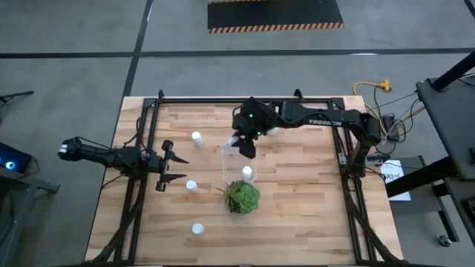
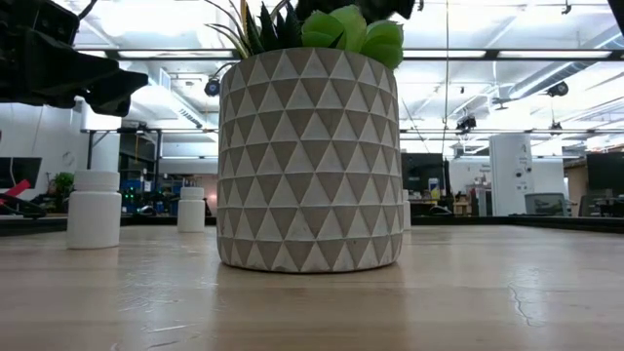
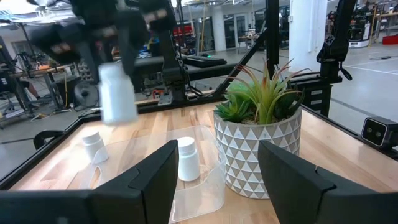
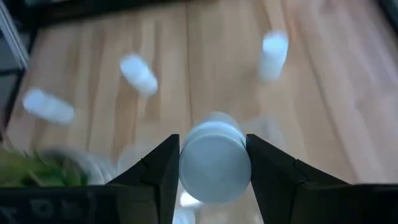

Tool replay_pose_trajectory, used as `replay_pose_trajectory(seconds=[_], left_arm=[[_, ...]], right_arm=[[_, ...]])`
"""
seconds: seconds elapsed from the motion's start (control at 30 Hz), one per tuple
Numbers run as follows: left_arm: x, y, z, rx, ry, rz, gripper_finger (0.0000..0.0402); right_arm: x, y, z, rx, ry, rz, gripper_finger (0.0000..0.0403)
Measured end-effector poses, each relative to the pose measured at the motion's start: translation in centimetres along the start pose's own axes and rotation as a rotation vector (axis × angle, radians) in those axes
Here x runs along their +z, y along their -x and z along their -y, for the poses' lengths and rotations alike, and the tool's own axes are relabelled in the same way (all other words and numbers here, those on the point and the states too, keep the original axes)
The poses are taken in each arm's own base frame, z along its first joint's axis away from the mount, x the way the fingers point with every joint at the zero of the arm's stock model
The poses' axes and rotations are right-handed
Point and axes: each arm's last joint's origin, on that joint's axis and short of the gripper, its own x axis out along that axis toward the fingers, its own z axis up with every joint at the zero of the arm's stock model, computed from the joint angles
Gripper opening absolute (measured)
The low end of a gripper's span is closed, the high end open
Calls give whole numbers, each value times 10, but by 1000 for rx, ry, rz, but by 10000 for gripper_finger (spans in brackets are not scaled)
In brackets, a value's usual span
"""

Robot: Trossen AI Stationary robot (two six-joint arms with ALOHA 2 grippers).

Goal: Pick and place pill bottles into a basket
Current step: Put the white pill bottle into the transparent bin

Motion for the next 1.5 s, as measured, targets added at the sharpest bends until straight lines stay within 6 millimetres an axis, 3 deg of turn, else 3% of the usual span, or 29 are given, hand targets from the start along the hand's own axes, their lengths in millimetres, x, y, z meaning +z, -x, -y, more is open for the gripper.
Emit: replay_pose_trajectory(seconds=[0.13,0.6,0.8,1.3,1.5], left_arm=[[0,0,0,0,0,0,203],[0,0,0,0,0,0,203],[0,0,0,0,0,0,203],[0,0,0,-1,-1,-5,203],[-1,0,0,-1,-1,-6,203]], right_arm=[[-16,-6,2,-11,-20,-122,148],[-33,-14,-4,-68,40,-228,148],[-44,-32,-5,-66,50,-325,148],[-46,-65,-7,-47,103,-417,148],[-38,-76,-8,-38,138,-443,148]])
